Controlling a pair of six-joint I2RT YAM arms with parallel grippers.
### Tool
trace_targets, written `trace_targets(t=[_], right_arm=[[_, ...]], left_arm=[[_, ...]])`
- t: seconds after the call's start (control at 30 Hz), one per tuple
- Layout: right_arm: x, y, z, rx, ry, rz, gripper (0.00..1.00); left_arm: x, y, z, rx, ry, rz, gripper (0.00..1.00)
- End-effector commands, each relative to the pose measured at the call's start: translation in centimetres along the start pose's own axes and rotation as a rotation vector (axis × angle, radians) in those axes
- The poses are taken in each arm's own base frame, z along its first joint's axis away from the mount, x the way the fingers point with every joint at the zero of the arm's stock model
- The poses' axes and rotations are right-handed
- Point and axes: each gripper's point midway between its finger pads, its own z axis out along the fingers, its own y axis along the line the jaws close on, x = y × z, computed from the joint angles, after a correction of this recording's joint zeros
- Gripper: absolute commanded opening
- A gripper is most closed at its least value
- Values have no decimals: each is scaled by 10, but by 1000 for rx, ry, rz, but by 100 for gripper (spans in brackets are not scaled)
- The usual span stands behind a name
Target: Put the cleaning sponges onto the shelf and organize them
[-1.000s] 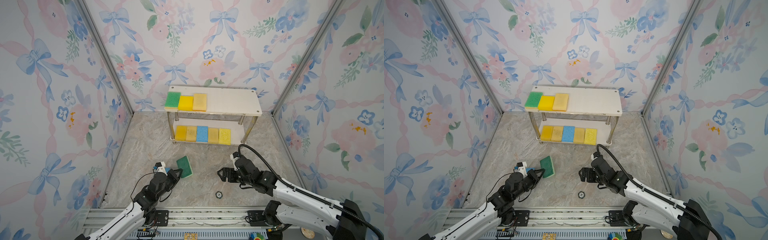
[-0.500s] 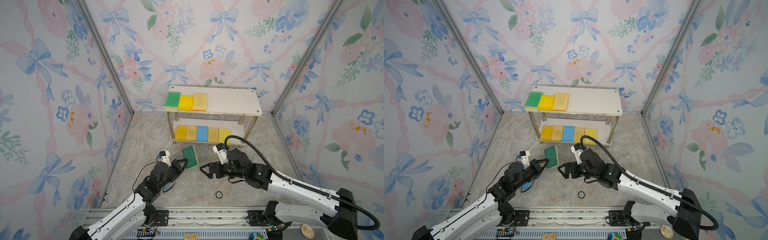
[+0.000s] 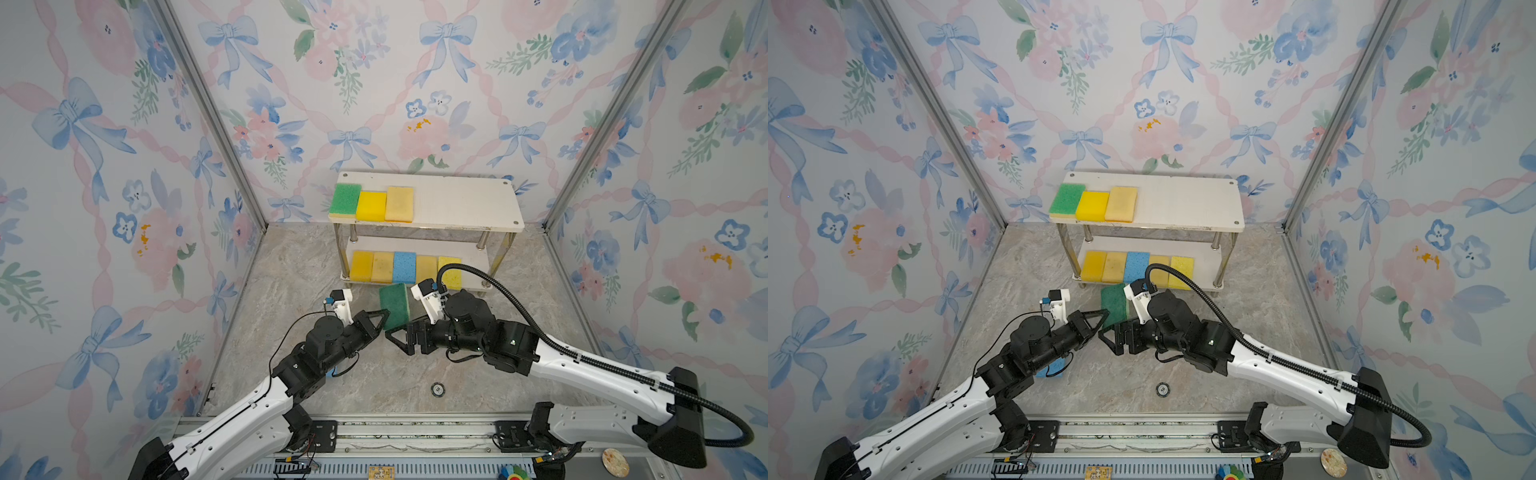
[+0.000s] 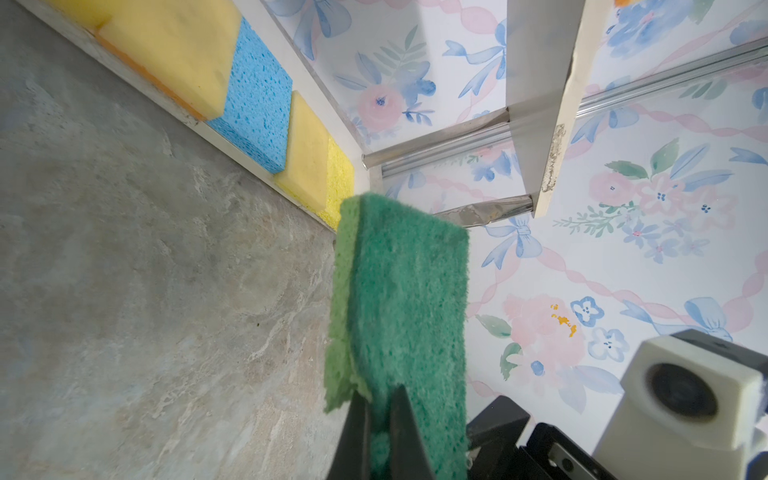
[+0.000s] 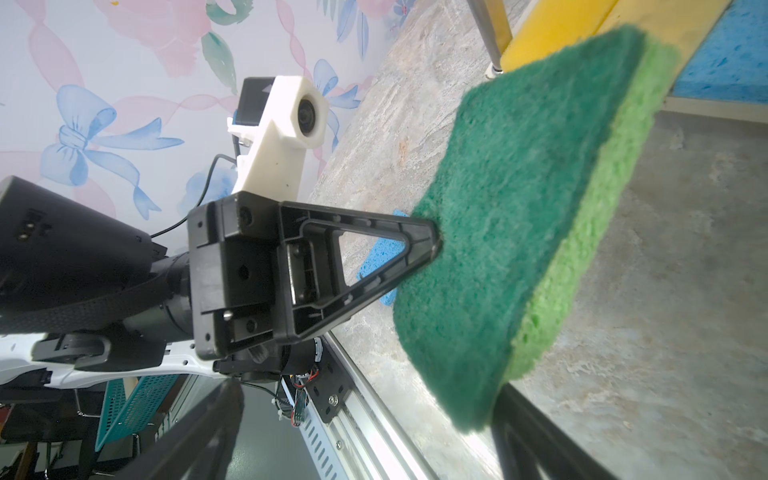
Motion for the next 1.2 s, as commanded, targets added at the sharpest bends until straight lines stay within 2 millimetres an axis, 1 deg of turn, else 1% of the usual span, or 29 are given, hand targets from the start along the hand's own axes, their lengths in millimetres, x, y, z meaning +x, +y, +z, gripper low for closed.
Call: trace_targets(t=[0.0,0.07,0.2,0.3,0.37,0.5,0.6,0.63,0.9,1.07,1.17], right_arm=[[-9,13,-2,-15,-20,-13,91],[-8,4,-4,32,-24,0,89],[-9,-31,-15,228,-44,42,83],[-12,-46,-25,317,-67,53,81],[-16,-41,-25,290,-81,54,81],[-21,-12,-12,93,-81,59,81],[-20,-5,-6,41,-58,68,78],[-19,-5,-6,41,-55,67,77],[-16,-9,-9,46,-62,82,58],[-14,-18,-10,81,-59,102,42],[-12,-26,-10,118,-60,115,35]], left_arm=[[1,-22,-5,70,11,28,0],[-1,-25,-7,79,4,27,0],[-2,-29,-9,89,4,26,0],[-2,-31,-10,93,6,24,0],[0,-32,-9,95,14,21,0],[-1,-35,-11,104,10,17,0],[-2,-36,-12,109,9,16,0],[-1,-35,-12,108,11,14,0],[-1,-35,-13,110,11,8,0],[-1,-35,-12,109,13,6,0],[0,-35,-13,109,13,5,0]])
